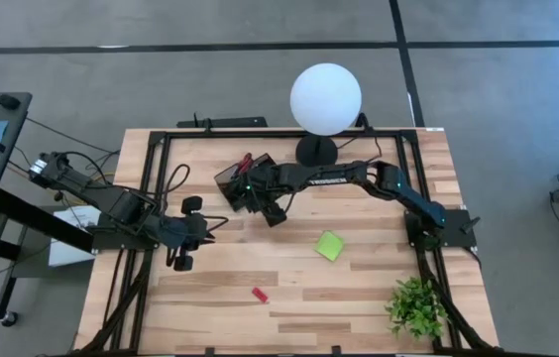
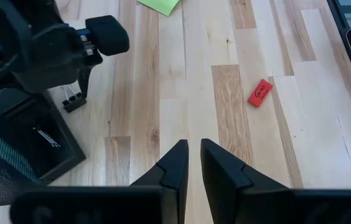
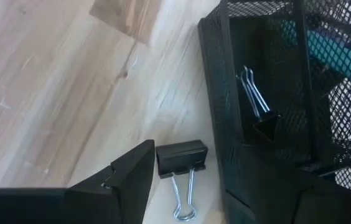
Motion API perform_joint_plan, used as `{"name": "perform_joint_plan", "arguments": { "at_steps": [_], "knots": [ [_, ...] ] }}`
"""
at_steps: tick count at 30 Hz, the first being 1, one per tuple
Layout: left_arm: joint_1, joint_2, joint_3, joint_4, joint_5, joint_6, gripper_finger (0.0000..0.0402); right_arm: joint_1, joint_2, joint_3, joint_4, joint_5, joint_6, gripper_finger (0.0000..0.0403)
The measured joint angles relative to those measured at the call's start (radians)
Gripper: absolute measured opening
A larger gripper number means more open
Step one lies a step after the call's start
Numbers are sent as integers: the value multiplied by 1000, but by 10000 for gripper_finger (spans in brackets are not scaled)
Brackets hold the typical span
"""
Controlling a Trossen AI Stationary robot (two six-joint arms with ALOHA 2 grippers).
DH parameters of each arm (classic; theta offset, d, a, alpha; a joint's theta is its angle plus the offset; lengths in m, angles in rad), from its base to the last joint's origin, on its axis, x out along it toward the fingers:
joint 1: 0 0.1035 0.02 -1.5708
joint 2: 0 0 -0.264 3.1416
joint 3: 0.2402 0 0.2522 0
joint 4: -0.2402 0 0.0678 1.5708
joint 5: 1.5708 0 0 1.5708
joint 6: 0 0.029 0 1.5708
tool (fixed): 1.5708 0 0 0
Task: Pick and place office supplies into organizer
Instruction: Put the black binder clip into the black desk organizer
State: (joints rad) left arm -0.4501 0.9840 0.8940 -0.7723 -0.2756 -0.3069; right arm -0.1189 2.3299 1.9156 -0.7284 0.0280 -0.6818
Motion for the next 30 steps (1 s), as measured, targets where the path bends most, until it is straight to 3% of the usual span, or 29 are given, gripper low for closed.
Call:
{"name": "perform_joint_plan", "arguments": {
  "at_steps": [22, 30],
  "knots": [
    [0, 0, 0, 0, 0, 0, 38, -2, -2, -5, -22, -51, 15, 219],
    [0, 0, 0, 0, 0, 0, 38, 44, -6, -9, 28, 101, -45, 219]
  ]
}}
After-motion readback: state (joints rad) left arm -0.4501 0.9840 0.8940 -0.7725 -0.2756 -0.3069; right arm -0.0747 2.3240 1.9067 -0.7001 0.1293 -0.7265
